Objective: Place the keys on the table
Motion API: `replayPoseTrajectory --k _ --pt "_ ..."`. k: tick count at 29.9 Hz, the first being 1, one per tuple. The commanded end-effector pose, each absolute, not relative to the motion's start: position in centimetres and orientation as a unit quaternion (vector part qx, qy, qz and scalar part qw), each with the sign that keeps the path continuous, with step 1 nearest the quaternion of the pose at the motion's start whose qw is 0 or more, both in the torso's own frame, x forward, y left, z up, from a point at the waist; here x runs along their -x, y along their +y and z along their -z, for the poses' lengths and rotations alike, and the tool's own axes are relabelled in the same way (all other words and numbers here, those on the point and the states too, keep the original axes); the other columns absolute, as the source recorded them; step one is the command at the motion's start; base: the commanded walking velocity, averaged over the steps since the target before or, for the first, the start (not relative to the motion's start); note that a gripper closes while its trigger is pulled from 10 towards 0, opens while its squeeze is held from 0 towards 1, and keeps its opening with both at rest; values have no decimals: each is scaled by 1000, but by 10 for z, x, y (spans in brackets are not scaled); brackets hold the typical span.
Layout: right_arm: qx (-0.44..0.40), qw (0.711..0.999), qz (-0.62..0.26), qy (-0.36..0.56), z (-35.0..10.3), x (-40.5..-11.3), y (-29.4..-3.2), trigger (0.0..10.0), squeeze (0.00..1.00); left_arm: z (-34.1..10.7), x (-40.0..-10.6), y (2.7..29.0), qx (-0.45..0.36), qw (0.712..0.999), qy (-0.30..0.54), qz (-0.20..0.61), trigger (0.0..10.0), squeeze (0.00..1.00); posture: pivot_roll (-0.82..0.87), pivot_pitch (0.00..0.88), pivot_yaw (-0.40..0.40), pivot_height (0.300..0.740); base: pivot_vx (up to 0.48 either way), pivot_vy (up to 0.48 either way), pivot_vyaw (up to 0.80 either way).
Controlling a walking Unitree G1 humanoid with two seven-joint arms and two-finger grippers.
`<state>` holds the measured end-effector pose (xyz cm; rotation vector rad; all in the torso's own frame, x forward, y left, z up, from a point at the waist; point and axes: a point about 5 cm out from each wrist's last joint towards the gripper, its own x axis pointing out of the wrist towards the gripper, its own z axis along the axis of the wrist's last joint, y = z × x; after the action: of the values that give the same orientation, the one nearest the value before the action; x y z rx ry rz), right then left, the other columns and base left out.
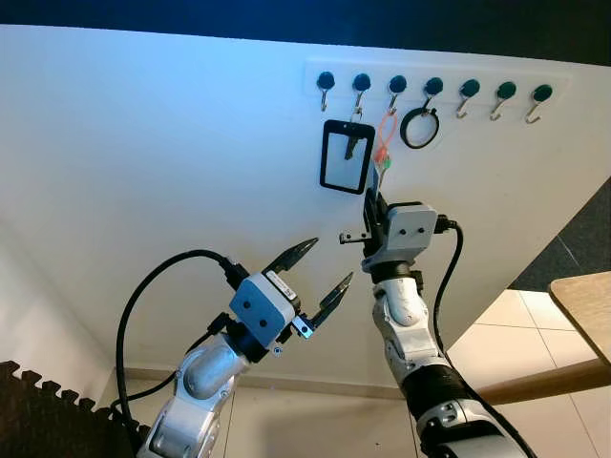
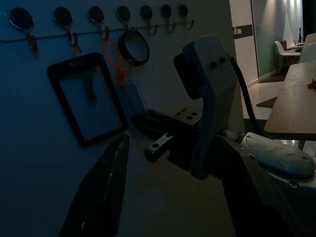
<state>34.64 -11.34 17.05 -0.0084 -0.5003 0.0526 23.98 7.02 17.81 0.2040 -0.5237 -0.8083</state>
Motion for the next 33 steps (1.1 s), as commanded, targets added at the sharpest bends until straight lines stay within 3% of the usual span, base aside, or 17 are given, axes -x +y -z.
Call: replayPoseTrajectory --k 1,7,8,9,11,14,16,33 --pt "5 968 -22 -251 -172 -345 -116 0 0 -177 -239 70 -111 879 -248 393 10000 0 82 96 -51 740 0 0 0" --pt "5 959 -15 -282 -180 -342 -117 0 0 -177 -239 70 -112 878 -248 393 10000 0 80 97 -52 740 0 0 0" --pt "4 957 -14 -291 -183 -341 -117 2353 0 -177 -239 70 -112 878 -248 393 10000 0 79 95 -52 740 0 0 0" --pt "3 955 -13 -298 -186 -340 -117 2627 0 -177 -239 69 -111 879 -248 393 10000 0 79 94 -52 740 0 0 0" --pt "3 953 -13 -302 -188 -340 -117 2627 0 -177 -239 69 -111 879 -248 393 10000 0 79 94 -52 740 0 0 0" --pt "-3 950 -13 -313 -196 -340 -115 902 0 -177 -239 69 -111 878 -248 394 10000 0 78 90 -49 740 0 0 0" --pt "-9 946 -12 -324 -202 -341 -114 627 0 -176 -239 69 -111 877 -249 395 10000 0 78 87 -48 740 0 0 0" --pt "-20 934 -10 -356 -225 -340 -111 1922 0 -175 -236 68 -112 875 -249 399 10000 0 78 76 -49 740 0 0 0"
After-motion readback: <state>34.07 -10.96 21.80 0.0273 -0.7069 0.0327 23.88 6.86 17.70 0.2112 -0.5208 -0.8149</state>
